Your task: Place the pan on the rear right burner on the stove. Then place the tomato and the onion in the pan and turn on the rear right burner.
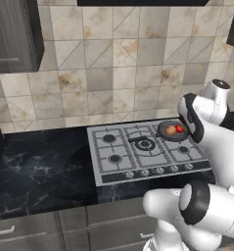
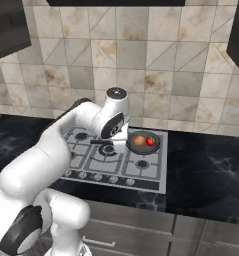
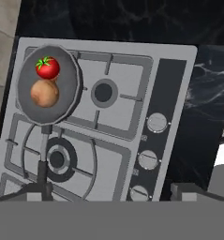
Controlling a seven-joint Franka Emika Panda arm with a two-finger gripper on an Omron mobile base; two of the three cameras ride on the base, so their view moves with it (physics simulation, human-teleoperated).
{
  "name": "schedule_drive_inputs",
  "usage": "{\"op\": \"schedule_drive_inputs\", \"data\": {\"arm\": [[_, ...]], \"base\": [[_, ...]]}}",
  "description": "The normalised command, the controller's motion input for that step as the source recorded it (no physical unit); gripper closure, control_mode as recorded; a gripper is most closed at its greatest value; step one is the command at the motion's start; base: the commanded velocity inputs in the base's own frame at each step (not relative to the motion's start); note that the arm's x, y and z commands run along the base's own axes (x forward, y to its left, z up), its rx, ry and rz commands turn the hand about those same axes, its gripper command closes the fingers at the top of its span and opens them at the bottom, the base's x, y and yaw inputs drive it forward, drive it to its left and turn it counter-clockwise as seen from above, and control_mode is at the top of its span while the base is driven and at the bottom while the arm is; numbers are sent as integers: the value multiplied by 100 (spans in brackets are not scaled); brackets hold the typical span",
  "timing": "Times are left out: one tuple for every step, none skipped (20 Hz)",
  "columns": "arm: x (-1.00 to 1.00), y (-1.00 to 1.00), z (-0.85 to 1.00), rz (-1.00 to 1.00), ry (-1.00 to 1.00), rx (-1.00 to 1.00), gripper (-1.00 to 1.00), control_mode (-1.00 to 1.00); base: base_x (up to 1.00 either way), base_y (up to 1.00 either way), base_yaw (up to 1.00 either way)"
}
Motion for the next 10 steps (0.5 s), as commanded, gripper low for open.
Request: {"op": "schedule_drive_inputs", "data": {"arm": [[-90,17,40,12,3,-3,-100,-100],[-88,18,34,12,2,-3,-100,-100],[-83,18,24,12,0,-5,-100,-100],[-83,18,16,13,0,-7,-100,-100],[-79,19,11,13,0,-7,-100,-100],[-75,19,0,14,0,-9,-100,-100],[-72,19,0,16,0,-9,-100,-100],[-69,18,0,16,0,-9,-100,-100],[-61,18,0,17,0,-10,-100,-100],[-53,17,0,17,0,-10,-100,-100]], "base": [[0,0,0],[0,0,0],[0,0,0],[0,0,0],[0,0,0],[0,0,0],[0,0,0],[0,0,0],[0,0,0],[0,0,0]]}}
